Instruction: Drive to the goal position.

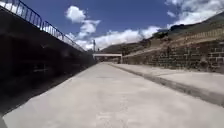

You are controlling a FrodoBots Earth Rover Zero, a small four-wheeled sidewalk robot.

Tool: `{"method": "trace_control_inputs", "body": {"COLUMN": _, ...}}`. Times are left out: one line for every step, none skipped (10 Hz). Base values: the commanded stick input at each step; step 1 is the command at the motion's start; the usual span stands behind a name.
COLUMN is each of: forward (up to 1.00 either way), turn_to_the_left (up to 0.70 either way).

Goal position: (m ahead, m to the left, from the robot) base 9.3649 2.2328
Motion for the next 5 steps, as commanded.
{"method": "trace_control_inputs", "body": {"forward": 1.0, "turn_to_the_left": 0.14}}
{"method": "trace_control_inputs", "body": {"forward": 1.0, "turn_to_the_left": 0.23}}
{"method": "trace_control_inputs", "body": {"forward": 1.0, "turn_to_the_left": 0.31}}
{"method": "trace_control_inputs", "body": {"forward": 1.0, "turn_to_the_left": 0.39}}
{"method": "trace_control_inputs", "body": {"forward": 1.0, "turn_to_the_left": 0.39}}
